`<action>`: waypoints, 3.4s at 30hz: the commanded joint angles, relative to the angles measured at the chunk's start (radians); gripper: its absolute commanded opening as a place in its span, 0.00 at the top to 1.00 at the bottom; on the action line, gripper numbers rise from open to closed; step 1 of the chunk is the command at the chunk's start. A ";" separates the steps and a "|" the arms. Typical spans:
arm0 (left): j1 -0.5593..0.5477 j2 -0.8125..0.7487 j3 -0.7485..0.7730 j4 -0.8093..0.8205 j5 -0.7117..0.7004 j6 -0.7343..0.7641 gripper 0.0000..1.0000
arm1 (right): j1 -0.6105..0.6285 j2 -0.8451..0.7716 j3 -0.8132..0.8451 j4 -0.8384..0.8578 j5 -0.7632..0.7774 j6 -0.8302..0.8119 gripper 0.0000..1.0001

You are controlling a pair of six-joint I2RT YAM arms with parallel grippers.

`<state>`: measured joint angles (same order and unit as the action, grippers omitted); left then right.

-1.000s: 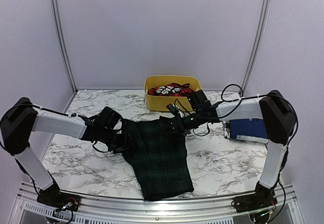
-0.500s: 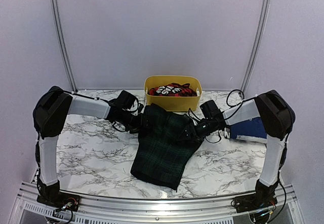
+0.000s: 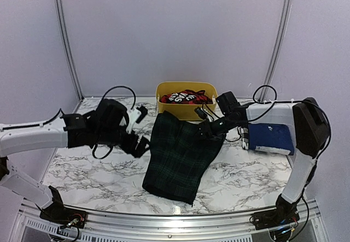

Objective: Fold and stack the mixed laundry pile
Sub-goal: Pick up the rectangle-folded skirt from the center of the board, then fold the rectangle-folded skirt at the center of the board.

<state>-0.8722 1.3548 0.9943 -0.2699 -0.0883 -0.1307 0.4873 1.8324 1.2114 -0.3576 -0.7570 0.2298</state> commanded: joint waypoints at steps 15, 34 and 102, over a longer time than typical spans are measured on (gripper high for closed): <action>-0.520 0.100 -0.330 0.120 -0.680 0.434 0.01 | 0.260 0.054 -0.206 0.208 -0.113 0.127 0.55; -0.623 0.407 -0.214 0.574 -0.596 0.645 0.02 | 0.259 0.132 -0.319 0.256 -0.124 0.075 0.56; -0.373 0.414 0.631 -0.474 0.011 0.537 0.99 | 0.215 0.270 0.159 -0.180 -0.055 -0.161 0.51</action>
<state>-1.2812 1.7157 1.5528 -0.7364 -0.0704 0.3542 0.6647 2.0865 1.3888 -0.4950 -0.7479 0.1005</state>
